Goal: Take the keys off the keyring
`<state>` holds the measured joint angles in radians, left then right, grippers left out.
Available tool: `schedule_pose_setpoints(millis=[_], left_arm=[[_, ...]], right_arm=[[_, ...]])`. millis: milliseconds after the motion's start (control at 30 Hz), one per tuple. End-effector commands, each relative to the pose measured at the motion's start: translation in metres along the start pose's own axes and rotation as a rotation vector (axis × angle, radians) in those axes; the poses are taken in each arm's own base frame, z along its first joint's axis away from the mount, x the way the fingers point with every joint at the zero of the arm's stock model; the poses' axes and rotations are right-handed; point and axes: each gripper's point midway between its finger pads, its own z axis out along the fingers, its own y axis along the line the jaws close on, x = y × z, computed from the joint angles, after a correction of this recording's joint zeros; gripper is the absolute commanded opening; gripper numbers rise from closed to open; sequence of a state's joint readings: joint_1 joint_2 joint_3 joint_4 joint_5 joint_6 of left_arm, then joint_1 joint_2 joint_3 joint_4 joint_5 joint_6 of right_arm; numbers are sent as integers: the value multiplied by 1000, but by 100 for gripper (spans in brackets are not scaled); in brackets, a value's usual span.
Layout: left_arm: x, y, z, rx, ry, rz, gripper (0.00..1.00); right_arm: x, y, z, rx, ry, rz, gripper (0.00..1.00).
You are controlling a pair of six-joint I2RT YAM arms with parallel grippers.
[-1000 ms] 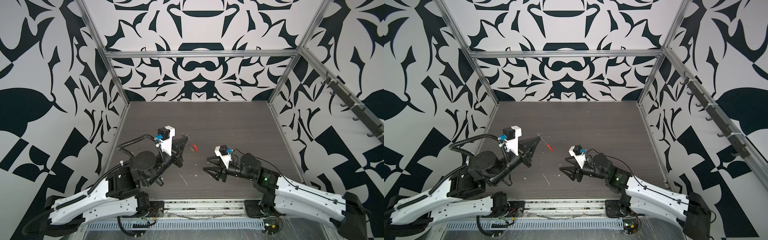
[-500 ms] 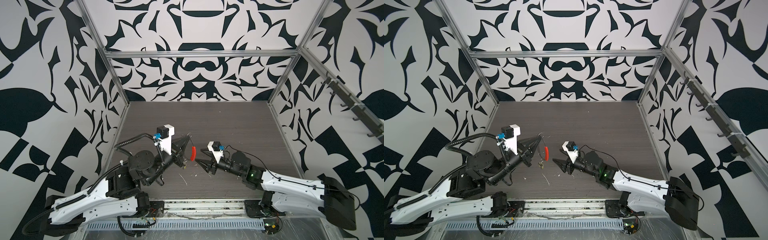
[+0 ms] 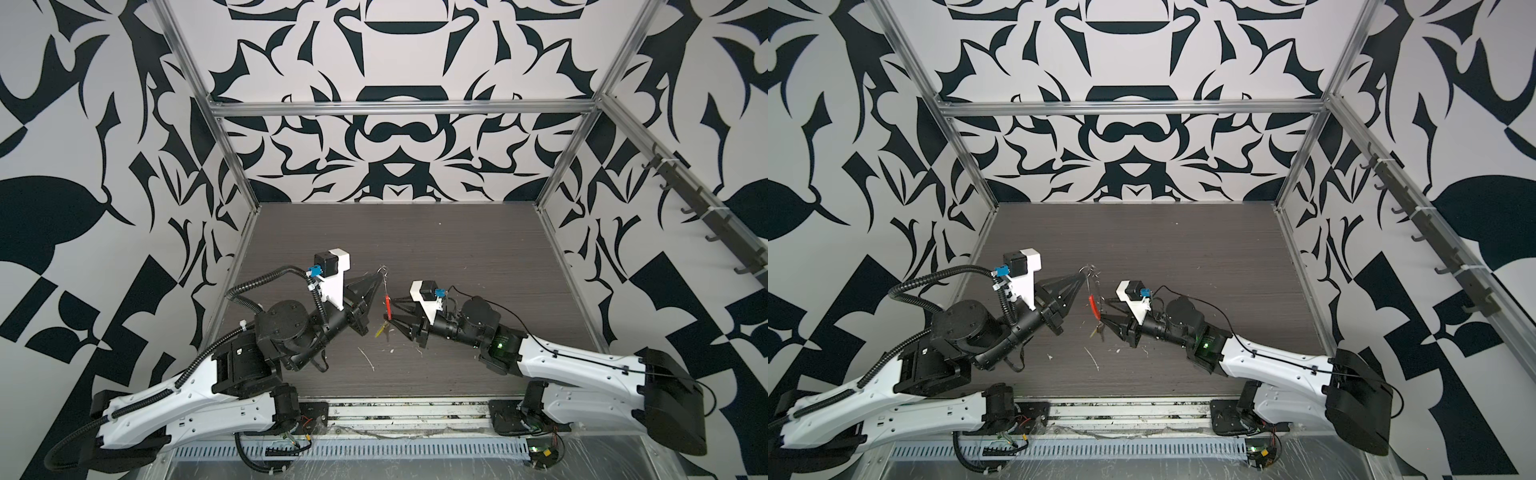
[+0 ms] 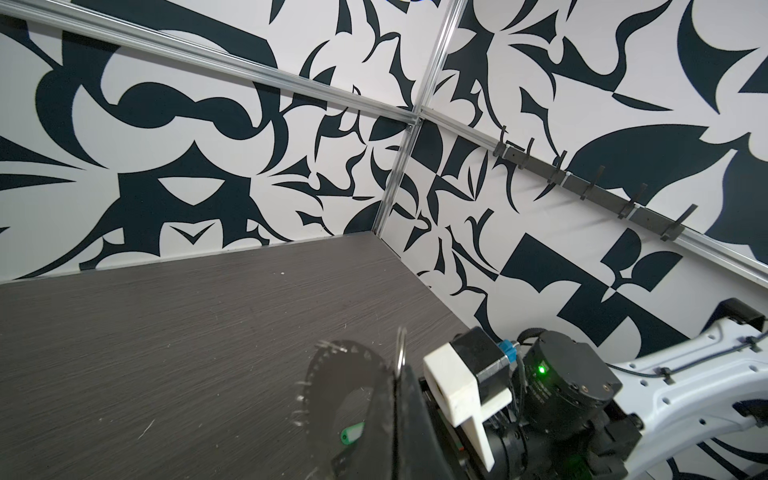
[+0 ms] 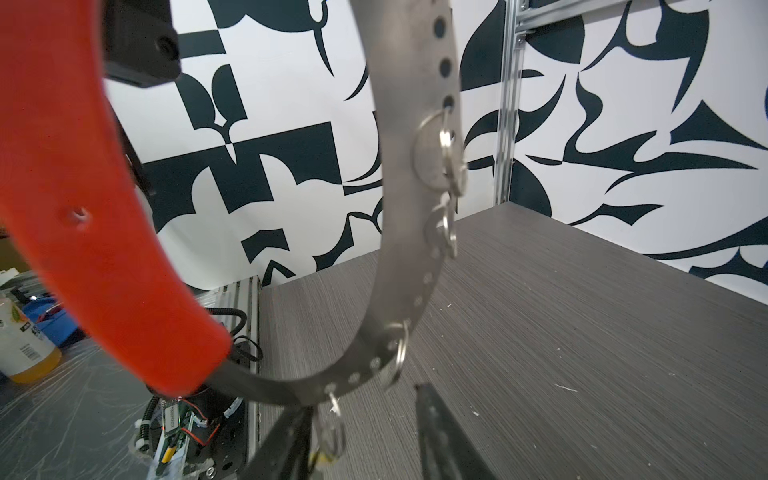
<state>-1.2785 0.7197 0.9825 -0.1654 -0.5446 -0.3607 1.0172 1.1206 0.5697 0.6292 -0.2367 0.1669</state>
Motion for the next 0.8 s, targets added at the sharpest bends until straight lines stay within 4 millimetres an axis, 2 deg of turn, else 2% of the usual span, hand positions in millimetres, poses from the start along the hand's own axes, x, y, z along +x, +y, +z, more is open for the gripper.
schedule_pose_setpoints(millis=[0, 133, 367, 567, 767], left_arm=[[-26, -9, -7, 43, -66, -62, 0], [-26, -10, -8, 53, -69, -70, 0], [-26, -9, -9, 52, -71, -73, 0], [-27, -2, -19, 41, -80, -82, 0], [-12, 7, -28, 39, -49, -77, 0]], right_arm=[[-30, 9, 2, -31, -69, -30, 33], [-30, 10, 3, -36, -71, -28, 17], [-31, 10, 2, -34, -68, -25, 0], [-29, 5, -6, 8, -54, -28, 0], [-34, -2, -20, 76, -36, -20, 0]])
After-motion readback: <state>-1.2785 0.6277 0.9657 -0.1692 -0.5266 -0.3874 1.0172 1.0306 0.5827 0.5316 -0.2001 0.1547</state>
